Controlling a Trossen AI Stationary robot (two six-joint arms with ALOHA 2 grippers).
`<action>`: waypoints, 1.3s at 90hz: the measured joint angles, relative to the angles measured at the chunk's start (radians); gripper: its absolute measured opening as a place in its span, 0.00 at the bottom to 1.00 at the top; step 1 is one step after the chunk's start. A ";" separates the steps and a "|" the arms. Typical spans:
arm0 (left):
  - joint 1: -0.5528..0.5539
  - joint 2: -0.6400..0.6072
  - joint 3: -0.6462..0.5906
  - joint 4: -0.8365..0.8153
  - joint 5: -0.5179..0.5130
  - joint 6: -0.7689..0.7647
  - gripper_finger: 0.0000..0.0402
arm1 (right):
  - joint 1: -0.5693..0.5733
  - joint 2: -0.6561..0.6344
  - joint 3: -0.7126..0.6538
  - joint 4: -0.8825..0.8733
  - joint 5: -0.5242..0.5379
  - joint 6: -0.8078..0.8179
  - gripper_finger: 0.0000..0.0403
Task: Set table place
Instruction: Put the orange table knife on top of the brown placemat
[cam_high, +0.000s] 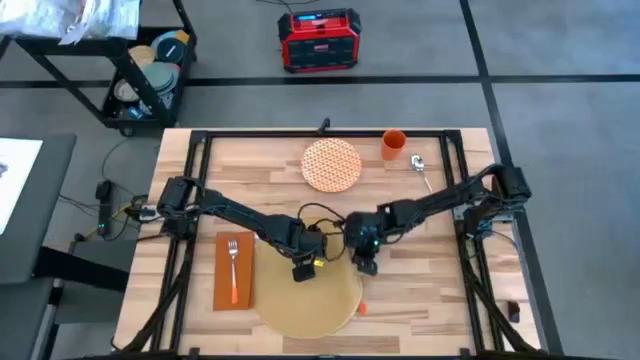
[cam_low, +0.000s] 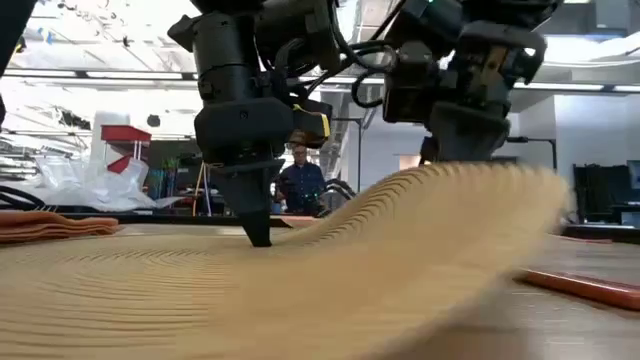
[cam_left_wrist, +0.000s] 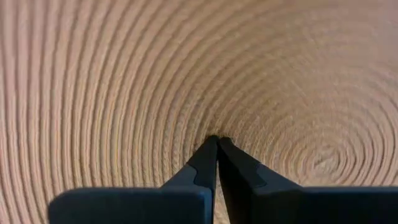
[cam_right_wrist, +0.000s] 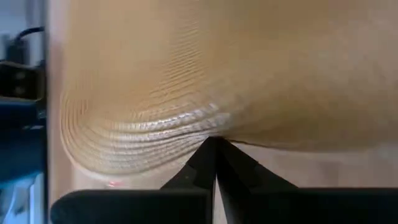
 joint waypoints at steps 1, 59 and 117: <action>0.000 0.000 0.000 0.000 0.000 0.000 0.00 | -0.001 0.003 0.000 0.003 -0.006 -0.004 0.00; 0.000 0.001 -0.001 0.033 0.004 0.023 0.00 | -0.040 0.114 0.009 -0.237 -0.002 0.023 0.00; 0.020 0.012 0.017 0.184 0.014 0.033 0.00 | -0.019 -0.078 -0.004 -0.496 0.297 0.157 0.00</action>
